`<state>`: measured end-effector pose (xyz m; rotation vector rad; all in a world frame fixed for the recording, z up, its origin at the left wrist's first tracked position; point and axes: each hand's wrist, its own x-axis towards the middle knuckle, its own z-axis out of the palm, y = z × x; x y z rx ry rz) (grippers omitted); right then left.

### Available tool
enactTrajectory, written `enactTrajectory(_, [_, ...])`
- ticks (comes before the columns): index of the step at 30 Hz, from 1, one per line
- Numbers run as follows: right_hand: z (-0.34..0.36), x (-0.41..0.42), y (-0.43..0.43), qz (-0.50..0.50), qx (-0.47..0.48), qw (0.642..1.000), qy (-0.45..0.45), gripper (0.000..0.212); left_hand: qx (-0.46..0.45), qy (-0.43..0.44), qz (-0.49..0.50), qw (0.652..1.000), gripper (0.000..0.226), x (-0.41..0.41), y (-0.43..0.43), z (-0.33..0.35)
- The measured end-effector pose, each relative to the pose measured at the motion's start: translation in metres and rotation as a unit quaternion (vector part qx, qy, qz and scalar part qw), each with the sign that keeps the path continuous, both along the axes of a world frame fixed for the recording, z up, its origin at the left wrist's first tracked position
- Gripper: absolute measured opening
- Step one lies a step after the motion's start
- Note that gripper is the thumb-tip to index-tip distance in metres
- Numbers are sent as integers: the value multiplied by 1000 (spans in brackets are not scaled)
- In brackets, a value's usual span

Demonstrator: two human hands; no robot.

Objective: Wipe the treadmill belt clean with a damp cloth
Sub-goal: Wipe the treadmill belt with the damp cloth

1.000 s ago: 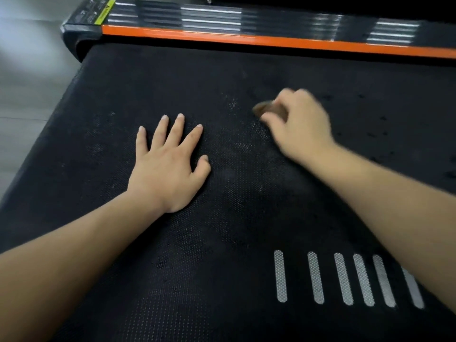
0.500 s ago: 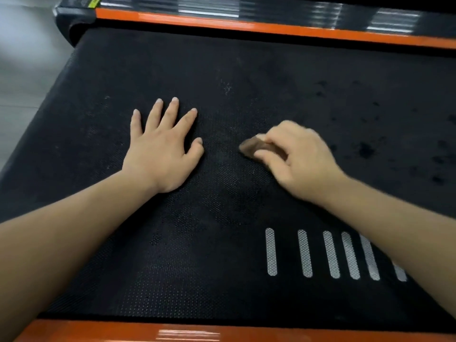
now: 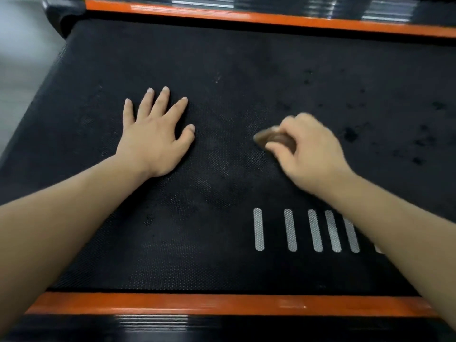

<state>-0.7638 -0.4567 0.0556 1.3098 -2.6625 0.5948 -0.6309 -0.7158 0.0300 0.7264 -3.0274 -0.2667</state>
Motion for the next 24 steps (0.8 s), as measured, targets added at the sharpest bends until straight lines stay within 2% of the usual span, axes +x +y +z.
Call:
enactTrajectory(2, [-4,1,-2,-88,-13,996,-16,20,7,-1,0,1000,66,1,0,1])
enactTrajectory(3, [-5,18,-2,-81,-25,996,-25,18,14,6,1,1000,62,1,2,2])
enactTrajectory(5, [-6,68,4,32,-42,997,-56,15,35,27,-3,999,60,4,12,7])
enactTrajectory(7, [-3,96,19,144,-6,987,-77,18,54,39,-20,998,66,7,31,12])
enactTrajectory(8, [-2,88,24,168,14,984,-65,18,59,36,-31,997,70,8,43,14])
enactTrajectory(9, [-1,74,27,161,26,986,-40,18,60,28,-40,997,72,9,55,14])
enactTrajectory(11, [0,32,31,55,19,998,1,17,54,9,-40,998,70,10,77,11])
enactTrajectory(13, [-1,4,42,-60,4,998,-13,19,34,4,-30,999,69,11,91,3])
enactTrajectory(14, [-3,7,46,-86,-11,996,-26,19,18,7,-29,999,71,13,95,0])
enactTrajectory(15, [-3,21,49,-79,-23,996,-34,18,4,11,-29,1000,73,13,97,-3])
enactTrajectory(17, [-2,61,53,12,-31,998,-50,16,-12,14,-31,999,75,14,96,-5])
enactTrajectory(19, [-2,82,61,106,2,992,-71,18,-16,8,-32,999,75,14,96,-4])
enactTrajectory(20, [-1,75,64,128,15,990,-52,20,-17,7,-32,999,76,14,96,-4])
enactTrajectory(22, [-1,41,67,74,14,997,8,17,-16,7,-34,999,76,14,98,-4])
enactTrajectory(24, [1,12,68,-53,-2,999,2,17,-14,6,-34,999,76,14,99,-4])
